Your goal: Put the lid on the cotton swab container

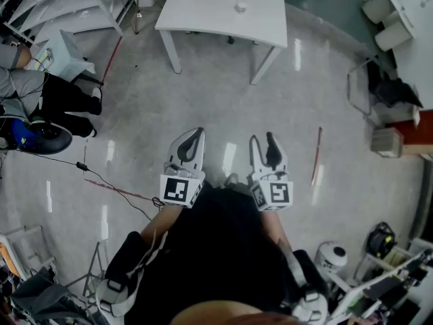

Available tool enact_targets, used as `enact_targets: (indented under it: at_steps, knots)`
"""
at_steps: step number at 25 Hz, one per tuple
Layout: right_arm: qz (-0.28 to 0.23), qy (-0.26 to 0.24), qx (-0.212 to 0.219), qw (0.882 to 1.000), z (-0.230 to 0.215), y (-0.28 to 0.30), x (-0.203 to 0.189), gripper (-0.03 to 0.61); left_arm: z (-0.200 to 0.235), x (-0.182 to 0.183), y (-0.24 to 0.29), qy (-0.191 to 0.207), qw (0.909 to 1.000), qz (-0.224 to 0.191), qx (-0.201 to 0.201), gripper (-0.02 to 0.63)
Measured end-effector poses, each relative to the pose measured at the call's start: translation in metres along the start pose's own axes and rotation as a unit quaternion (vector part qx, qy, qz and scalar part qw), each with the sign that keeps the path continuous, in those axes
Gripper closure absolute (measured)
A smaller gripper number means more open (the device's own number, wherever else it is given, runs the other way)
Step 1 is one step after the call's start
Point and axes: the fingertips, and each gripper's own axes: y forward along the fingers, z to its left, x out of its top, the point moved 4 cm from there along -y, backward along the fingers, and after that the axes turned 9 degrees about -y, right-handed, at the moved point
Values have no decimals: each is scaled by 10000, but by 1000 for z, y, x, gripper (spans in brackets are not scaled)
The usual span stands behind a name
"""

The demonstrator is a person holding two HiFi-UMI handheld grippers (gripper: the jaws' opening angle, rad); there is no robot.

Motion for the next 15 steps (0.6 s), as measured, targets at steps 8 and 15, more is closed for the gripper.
enact_targets:
  at_steps: [8, 15]
  knots:
    - [28, 196, -192, 9996, 22, 28, -3, 422, 37, -3, 7, -11, 9995, 140, -271, 609]
    - [74, 295, -192, 9994, -4, 71, -12, 422, 49, -14, 55, -78, 9990, 311, -322, 609]
